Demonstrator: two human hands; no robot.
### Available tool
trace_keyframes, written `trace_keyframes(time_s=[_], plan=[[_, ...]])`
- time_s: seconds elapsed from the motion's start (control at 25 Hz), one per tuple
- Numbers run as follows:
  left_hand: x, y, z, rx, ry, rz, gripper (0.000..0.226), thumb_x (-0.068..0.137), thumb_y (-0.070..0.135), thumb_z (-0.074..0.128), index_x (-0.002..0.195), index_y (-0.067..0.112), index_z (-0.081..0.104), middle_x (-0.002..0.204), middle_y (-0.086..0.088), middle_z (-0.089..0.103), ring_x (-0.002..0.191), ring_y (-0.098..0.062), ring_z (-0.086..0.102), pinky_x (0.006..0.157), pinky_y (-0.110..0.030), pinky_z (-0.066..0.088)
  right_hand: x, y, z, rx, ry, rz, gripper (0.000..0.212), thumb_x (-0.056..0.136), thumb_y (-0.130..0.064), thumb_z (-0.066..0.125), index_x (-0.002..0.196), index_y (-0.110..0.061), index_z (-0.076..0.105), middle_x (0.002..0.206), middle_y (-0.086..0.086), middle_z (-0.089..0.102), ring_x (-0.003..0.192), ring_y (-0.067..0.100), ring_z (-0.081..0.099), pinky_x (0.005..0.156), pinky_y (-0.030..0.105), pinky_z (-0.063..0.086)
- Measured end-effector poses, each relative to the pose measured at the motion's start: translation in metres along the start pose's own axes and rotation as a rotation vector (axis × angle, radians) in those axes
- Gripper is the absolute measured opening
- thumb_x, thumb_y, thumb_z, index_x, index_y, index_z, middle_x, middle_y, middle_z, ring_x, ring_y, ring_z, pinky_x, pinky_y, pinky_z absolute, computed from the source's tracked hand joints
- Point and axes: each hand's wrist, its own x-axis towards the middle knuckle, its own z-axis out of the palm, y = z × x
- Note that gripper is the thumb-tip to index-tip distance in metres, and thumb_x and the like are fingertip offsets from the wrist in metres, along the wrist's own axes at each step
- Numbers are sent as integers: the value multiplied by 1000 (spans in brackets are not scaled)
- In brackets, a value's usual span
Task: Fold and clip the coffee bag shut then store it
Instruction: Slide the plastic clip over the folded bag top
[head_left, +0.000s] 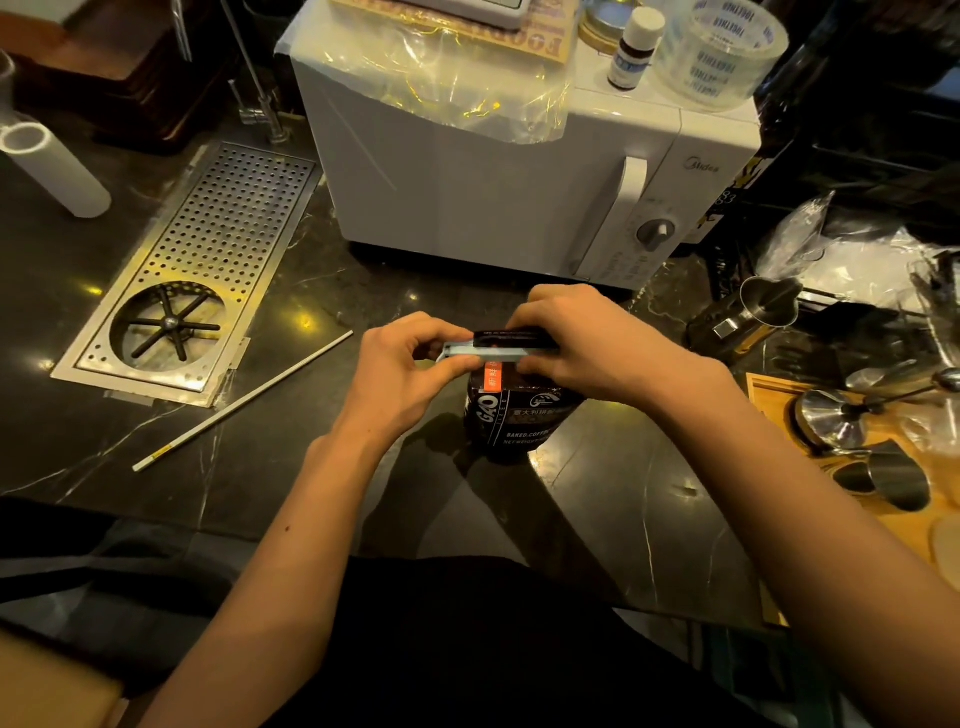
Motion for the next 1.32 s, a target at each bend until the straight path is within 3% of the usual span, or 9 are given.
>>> trace_keyframes(time_s=[0.28, 0.48, 0.64, 0.76, 0.96, 1.16, 1.32], plan=[[1, 2, 2, 19, 5, 6, 24, 77, 19, 81, 99, 23, 73, 86, 12, 65, 82, -11, 61, 75, -19, 50, -11, 11, 9, 77, 109, 45, 29, 86, -25, 70, 114, -16, 67, 105, 0, 62, 97, 16, 57, 83, 32, 49], [-2, 3, 1, 18, -12, -4, 24, 78, 20, 80, 100, 25, 72, 87, 17, 63, 81, -2, 59, 74, -9, 45, -38, 27, 19, 258, 261, 169, 32, 82, -17, 75, 114, -13, 69, 103, 1, 66, 95, 12, 57, 81, 19, 44], [-1, 4, 3, 14, -28, 4, 26, 78, 20, 81, 99, 30, 70, 87, 18, 62, 79, -1, 57, 73, -12, 45, -49, 31, 29, 405, 340, 197, 30, 79, -15, 78, 109, -16, 72, 98, -4, 69, 91, 6, 60, 79, 5, 41], [-3, 3, 0, 0, -4, -28, 24, 79, 20, 80, 100, 28, 71, 88, 18, 64, 79, 3, 58, 73, -15, 46, -57, 35, 36, 578, 413, 250, 27, 81, -12, 76, 108, -18, 72, 97, -3, 69, 91, 7, 63, 82, 12, 48], [-4, 9, 1, 1, -41, -36, 25, 81, 20, 79, 103, 27, 70, 93, 14, 65, 88, -4, 61, 79, -22, 51, -65, 36, 56, 793, 603, 331, 26, 80, -4, 76, 104, -11, 72, 96, 4, 71, 91, 21, 68, 85, 38, 59], [4, 33, 6, -11, -85, 28, 27, 79, 26, 80, 104, 22, 73, 99, 12, 66, 94, 1, 62, 81, -11, 47, -70, 29, 58, 774, 559, 260, 25, 84, -5, 73, 108, -12, 70, 103, 4, 68, 98, 16, 65, 89, 28, 55], [7, 46, 24, -48, -102, 139, 11, 80, 19, 78, 90, 14, 78, 86, 6, 69, 85, -5, 65, 77, -17, 49, -68, 18, 56, 622, 577, 182, 18, 88, -16, 70, 106, -15, 72, 102, 0, 66, 99, 12, 62, 87, 27, 50]])
